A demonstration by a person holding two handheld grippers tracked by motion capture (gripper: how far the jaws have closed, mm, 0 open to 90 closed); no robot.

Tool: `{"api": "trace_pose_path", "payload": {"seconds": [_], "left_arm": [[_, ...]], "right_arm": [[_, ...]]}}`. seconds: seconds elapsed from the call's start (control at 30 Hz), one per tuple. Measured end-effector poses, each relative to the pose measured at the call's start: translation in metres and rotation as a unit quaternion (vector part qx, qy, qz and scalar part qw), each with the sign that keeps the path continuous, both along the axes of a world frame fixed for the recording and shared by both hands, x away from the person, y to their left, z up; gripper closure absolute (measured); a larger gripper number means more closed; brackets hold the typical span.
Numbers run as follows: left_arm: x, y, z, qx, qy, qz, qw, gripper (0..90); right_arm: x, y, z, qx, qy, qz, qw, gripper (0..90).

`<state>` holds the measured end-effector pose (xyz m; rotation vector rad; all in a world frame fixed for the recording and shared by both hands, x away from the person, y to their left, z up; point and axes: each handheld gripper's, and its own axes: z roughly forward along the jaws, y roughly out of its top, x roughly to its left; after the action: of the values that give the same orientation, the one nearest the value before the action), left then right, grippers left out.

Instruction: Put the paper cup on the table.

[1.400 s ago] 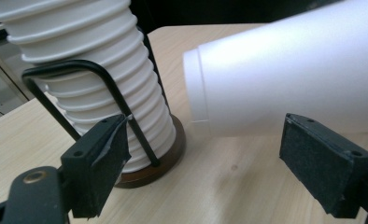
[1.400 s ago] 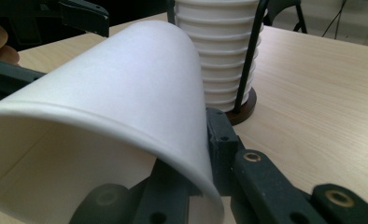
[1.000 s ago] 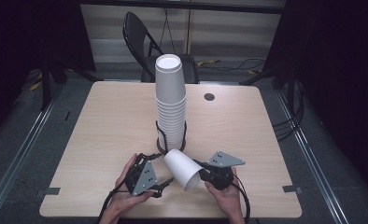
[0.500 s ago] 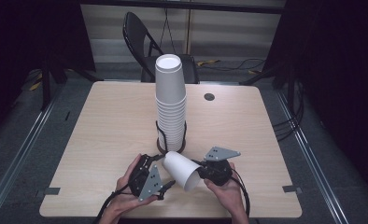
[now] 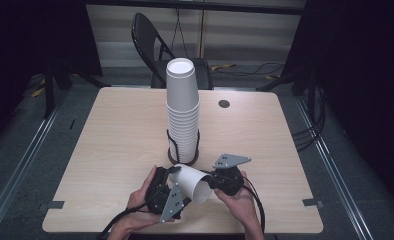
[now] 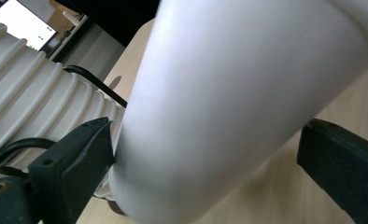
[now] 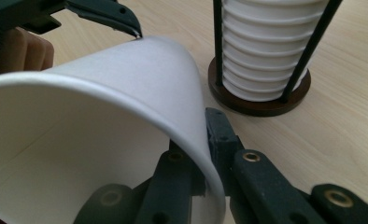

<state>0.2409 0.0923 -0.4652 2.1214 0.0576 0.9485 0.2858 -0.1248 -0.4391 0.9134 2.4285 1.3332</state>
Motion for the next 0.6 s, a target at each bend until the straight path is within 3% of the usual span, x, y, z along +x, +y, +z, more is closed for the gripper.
{"api": "trace_pose_path", "payload": {"seconds": [0.6], "left_arm": [[0.000, -0.018, 0.003, 0.010, -0.016, -0.010, 0.9998, 3.3]], "right_arm": [[0.006, 0.008, 0.000, 0.026, 0.025, 0.018, 0.9992, 88.4]]}}
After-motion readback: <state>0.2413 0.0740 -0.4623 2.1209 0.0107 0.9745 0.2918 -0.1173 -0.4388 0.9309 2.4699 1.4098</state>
